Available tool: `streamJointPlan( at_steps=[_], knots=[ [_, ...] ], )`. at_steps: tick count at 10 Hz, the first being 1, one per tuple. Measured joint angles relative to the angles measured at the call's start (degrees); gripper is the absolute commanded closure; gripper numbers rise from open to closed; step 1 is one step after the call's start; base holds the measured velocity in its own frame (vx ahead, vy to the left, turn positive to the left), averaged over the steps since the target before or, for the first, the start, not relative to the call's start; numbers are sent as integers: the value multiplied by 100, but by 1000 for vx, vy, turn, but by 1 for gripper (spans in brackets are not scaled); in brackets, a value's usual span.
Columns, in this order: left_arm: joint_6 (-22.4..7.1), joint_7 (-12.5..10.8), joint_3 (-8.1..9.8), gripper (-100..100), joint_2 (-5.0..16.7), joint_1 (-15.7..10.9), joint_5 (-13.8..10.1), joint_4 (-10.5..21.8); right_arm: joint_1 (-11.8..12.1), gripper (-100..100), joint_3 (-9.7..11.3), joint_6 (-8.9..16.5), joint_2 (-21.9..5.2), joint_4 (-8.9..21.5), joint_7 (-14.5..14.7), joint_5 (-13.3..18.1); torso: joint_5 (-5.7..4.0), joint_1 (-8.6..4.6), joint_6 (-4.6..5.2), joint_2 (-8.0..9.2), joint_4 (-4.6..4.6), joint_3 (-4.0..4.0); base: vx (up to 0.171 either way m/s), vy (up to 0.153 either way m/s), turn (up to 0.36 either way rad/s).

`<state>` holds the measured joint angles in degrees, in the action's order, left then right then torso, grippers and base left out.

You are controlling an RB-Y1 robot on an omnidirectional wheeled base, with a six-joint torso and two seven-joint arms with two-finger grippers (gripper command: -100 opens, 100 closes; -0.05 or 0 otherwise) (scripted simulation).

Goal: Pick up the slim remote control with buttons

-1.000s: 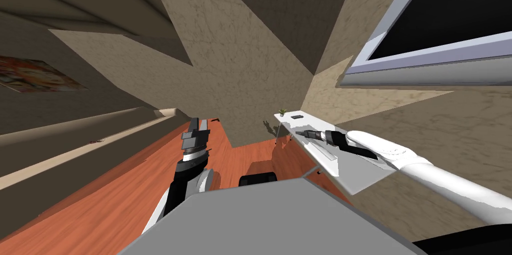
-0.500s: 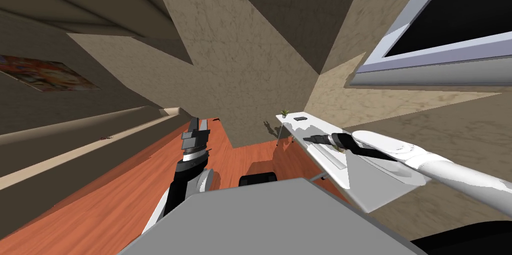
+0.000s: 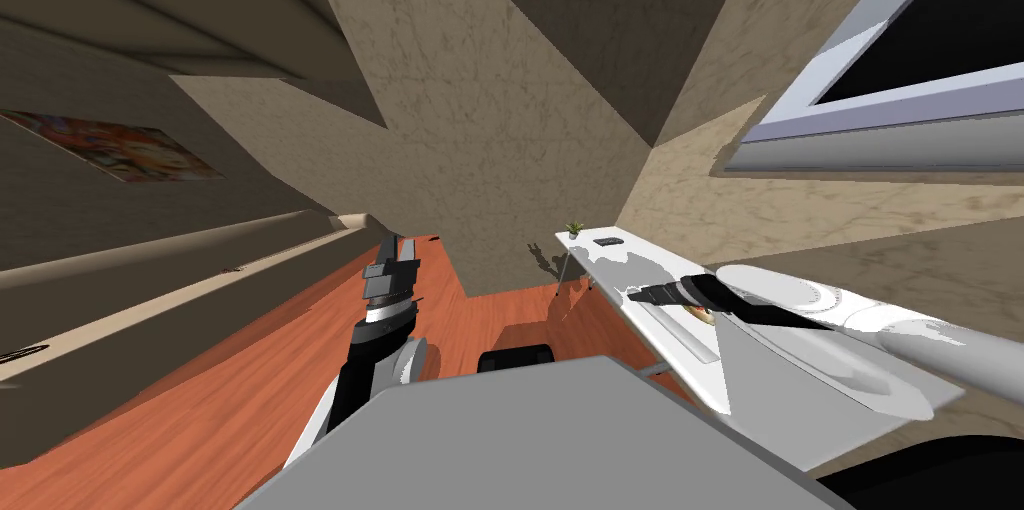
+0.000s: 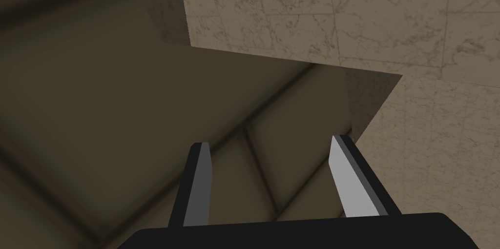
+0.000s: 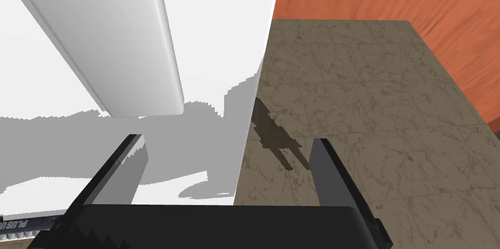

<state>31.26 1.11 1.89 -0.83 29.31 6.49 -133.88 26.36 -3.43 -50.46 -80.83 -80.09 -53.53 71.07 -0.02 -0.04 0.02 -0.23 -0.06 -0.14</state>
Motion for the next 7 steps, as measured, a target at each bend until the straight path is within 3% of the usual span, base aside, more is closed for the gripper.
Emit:
streamJointPlan(
  at_steps=[2,3,4,5,7],
  knots=[
    [0,0,0,0,0,0,0,0,48,-100,190,-118,-188,186,-80,137,1,4,0,4,1,3,58,-6,86],
    [0,0,0,0,0,0,0,0,121,-100,315,-253,-279,439,-34,192,1,4,0,0,0,0,72,-11,85],
    [0,0,0,0,0,0,0,0,267,-100,455,-316,-425,451,-136,306,1,4,0,-3,-1,-2,75,-2,80],
    [0,0,0,0,0,0,0,0,124,-100,705,-457,-508,651,-227,422,1,6,-2,-6,-1,-4,52,3,21],
    [0,0,0,0,0,0,0,0,429,-100,793,-519,-628,676,-285,466,3,17,1,5,1,3,48,29,55]
  ],
)
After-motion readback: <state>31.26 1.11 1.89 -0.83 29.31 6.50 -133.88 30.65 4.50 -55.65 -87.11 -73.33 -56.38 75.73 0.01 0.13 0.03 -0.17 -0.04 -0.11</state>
